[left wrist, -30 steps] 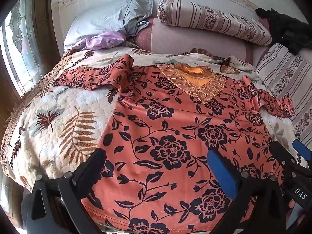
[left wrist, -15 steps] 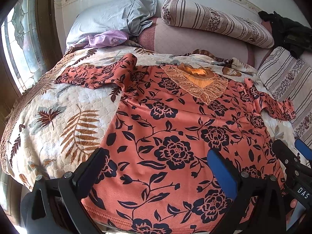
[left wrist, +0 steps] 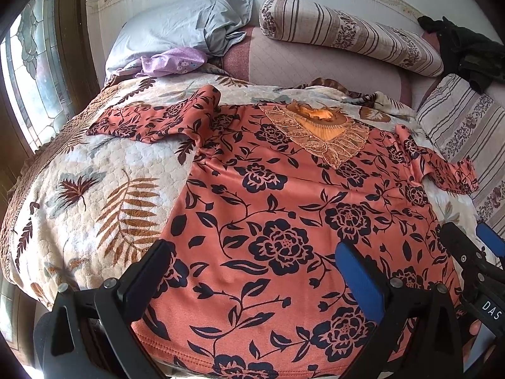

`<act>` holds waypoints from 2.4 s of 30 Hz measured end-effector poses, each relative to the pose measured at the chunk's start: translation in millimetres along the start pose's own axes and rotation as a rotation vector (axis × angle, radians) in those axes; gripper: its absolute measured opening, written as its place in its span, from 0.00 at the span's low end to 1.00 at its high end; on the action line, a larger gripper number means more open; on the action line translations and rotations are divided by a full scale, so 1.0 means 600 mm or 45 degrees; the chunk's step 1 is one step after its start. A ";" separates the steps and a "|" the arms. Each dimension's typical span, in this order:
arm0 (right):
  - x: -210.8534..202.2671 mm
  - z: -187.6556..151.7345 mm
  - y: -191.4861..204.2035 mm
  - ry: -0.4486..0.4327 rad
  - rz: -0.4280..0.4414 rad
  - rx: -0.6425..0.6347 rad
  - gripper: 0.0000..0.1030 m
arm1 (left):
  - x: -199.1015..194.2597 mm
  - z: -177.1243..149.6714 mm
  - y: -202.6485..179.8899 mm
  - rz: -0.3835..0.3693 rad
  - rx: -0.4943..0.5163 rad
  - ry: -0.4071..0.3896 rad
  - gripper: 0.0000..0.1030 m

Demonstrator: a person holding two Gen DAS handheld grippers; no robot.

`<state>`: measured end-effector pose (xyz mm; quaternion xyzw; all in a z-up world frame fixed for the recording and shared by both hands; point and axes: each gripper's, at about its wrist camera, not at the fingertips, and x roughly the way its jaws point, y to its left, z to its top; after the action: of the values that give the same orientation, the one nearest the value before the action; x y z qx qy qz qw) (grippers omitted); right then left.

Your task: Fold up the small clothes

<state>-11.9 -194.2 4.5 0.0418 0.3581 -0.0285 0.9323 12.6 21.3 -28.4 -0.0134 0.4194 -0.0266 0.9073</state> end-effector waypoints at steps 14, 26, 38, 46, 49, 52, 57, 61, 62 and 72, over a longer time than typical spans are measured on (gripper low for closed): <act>0.008 0.002 0.000 -0.001 0.007 0.003 1.00 | 0.004 0.001 -0.002 0.006 0.002 0.004 1.00; 0.009 0.005 0.004 -0.006 0.010 -0.002 1.00 | 0.005 0.004 0.000 0.007 0.002 0.005 1.00; 0.011 0.009 0.006 -0.007 0.009 -0.009 1.00 | 0.005 0.007 -0.002 0.003 0.010 0.002 1.00; 0.014 0.011 0.007 -0.009 0.011 -0.009 1.00 | 0.006 0.011 -0.004 -0.001 0.013 0.000 1.00; 0.017 0.011 0.005 -0.006 0.013 -0.004 1.00 | 0.007 0.011 -0.005 -0.003 0.014 0.002 1.00; 0.019 0.013 -0.001 -0.006 0.030 0.012 1.00 | 0.010 0.014 0.001 -0.029 0.006 0.003 1.00; 0.023 0.035 -0.092 -0.016 0.194 0.234 1.00 | 0.048 0.036 0.053 -0.056 -0.091 0.038 1.00; 0.064 0.052 -0.255 0.003 0.264 0.558 1.00 | 0.091 0.064 0.115 0.037 -0.145 0.036 1.00; 0.081 0.052 -0.308 0.016 0.241 0.658 1.00 | 0.101 0.072 0.131 0.055 -0.158 0.035 1.00; 0.251 0.069 -0.695 0.060 -0.045 1.204 0.75 | 0.195 0.124 0.266 0.202 -0.317 -0.005 1.00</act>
<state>92.7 -616.8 -89.8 0.4564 0.3276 -0.2033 0.8019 150.8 173.6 -76.4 -0.0927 0.4175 0.0974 0.8987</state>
